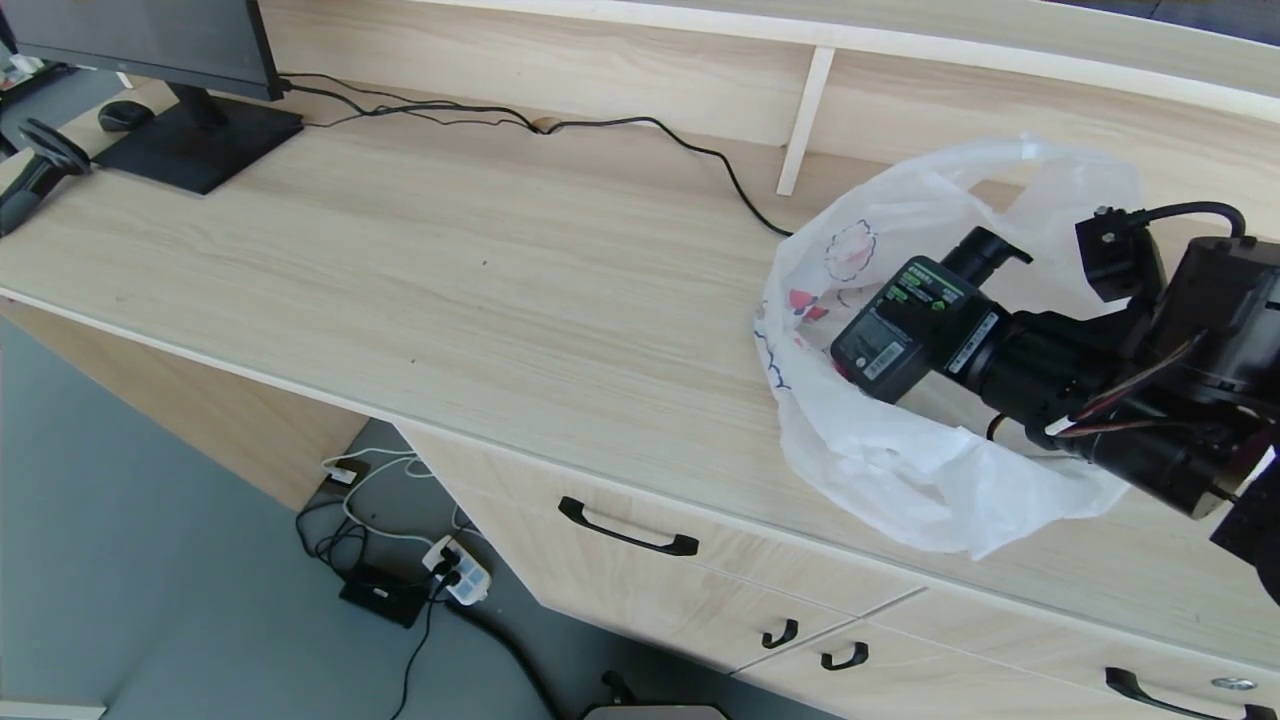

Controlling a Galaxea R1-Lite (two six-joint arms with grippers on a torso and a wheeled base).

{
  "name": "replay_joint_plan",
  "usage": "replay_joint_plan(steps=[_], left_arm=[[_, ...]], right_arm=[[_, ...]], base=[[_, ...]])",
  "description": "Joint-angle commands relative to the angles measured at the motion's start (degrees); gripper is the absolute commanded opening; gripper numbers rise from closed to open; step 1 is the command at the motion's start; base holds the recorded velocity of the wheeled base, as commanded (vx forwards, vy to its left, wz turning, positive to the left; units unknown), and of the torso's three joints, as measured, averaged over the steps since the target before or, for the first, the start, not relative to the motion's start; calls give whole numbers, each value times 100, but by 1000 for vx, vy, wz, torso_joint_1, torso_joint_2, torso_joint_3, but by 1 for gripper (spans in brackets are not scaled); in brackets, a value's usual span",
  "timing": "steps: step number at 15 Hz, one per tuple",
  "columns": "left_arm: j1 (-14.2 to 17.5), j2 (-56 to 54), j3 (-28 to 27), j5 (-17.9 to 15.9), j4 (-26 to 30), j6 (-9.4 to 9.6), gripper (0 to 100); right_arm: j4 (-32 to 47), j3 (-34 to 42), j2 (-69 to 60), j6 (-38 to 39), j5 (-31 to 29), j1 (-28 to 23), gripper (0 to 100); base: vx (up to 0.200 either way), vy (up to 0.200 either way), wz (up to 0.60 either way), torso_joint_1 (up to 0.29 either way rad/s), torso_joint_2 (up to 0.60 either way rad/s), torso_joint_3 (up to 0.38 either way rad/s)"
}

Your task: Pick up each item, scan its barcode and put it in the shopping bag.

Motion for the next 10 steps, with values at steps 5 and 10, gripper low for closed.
replay_joint_plan(steps=[5, 10], left_arm=[[1, 0, 0, 1, -1, 2, 100], [1, 9, 0, 1, -1, 11, 100]], right_arm=[[-22, 41, 198, -478, 121, -29, 0], [-40, 77, 127, -513, 121, -81, 100]], base=[[0, 0, 0, 0, 0, 0], [0, 0, 0, 0, 0, 0]])
